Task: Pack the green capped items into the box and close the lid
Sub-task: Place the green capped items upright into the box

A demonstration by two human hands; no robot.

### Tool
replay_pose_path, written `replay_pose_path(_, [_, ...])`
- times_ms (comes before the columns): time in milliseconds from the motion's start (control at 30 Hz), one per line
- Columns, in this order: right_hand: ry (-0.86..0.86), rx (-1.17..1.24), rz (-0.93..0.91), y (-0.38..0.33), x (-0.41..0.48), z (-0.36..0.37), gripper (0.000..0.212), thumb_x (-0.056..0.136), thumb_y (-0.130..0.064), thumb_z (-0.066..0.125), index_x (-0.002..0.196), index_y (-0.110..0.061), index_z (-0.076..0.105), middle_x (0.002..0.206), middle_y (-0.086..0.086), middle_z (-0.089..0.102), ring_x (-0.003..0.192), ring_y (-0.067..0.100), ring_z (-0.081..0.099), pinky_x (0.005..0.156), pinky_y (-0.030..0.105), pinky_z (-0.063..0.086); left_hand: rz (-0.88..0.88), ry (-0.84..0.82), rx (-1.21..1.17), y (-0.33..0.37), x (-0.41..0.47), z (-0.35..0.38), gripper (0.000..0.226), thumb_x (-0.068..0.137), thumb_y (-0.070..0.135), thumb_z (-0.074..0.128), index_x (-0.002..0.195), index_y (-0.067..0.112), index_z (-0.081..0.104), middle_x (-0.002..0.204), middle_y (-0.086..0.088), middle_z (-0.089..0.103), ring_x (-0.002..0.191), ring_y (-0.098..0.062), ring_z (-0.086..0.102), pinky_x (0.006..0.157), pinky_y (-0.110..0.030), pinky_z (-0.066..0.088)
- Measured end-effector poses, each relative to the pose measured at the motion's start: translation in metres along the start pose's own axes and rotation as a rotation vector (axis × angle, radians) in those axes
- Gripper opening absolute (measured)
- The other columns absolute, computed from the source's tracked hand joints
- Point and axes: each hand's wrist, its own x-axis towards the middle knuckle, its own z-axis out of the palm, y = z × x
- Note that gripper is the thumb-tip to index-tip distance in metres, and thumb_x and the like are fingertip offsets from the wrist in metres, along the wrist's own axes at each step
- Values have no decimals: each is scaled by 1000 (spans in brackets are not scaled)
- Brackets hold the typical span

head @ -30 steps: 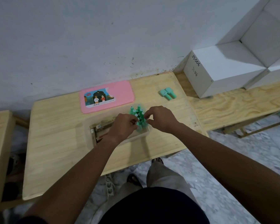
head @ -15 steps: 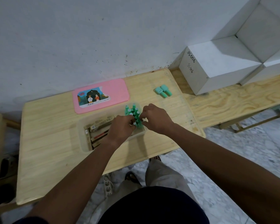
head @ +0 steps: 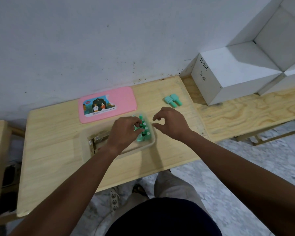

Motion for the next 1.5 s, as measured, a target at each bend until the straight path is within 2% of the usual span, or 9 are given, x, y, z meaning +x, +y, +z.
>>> replay_pose_path(233, [94,47,296,58,30,-23,17,81,-30,72,98,-28,74,94,-8,70,89,16,62,70,31,50,91,-21,102,37,63,23,24,83,29,72,106,21,73,100,5,74,97,-17,62,84,-33,47])
replay_pose_path(433, [42,27,464,115,55,-31,22,83,-29,68,104,-30,74,99,-9,73,92,18,65,71,31,53,62,-144,216,63,138,73,28,84,30,71,111,26,72,112,4,71,109,-22,57,88,-37,47])
replay_pose_path(667, [-42,121,459,160,80,-9,22,84,-31,65,103,-24,74,94,0,75,86,23,68,70,36,55,54,-274,288,57,180,129,29,80,21,65,108,21,71,105,-1,67,101,-24,58,82,-39,51])
replay_pose_path(867, [-83,129,408,171,84,3,24,77,-34,71,99,-22,72,84,1,73,73,23,64,61,34,51,275,-282,440,63,186,139,29,83,16,61,110,17,73,106,-4,61,104,-27,51,80,-39,46])
replay_pose_path(933, [-91,124,409,172,85,3,18,78,-28,71,94,-20,71,80,3,71,70,24,62,57,30,43,331,-282,481,61,188,139,26,82,16,62,105,16,74,101,-4,61,101,-27,52,78,-39,45])
replay_pose_path(1100, [-64,202,505,169,86,1,21,77,-16,65,97,-16,73,87,6,74,80,26,66,63,25,40,498,-215,539,49,186,133,24,71,8,73,93,16,75,92,-2,67,89,-26,59,70,-36,47])
replay_pose_path(1200, [-5,304,562,162,84,-9,25,79,-15,66,102,-13,76,95,6,75,87,22,68,70,23,43,380,-130,279,47,178,119,22,83,9,66,105,13,70,99,-4,72,91,-27,62,76,-37,48])
replay_pose_path(1367, [125,470,590,139,77,-29,20,88,-13,60,100,-8,75,90,6,74,77,14,64,65,21,45,-163,33,-472,56,162,78,17,92,7,62,107,12,68,97,-5,74,91,-14,69,81,-23,52])
replay_pose_path(1500, [85,777,577,112,65,-42,16,97,-11,57,100,-6,71,83,6,69,74,16,66,78,39,58,-300,-12,-729,46,138,42,25,93,0,59,116,8,66,94,-15,72,94,-16,70,87,-29,56])
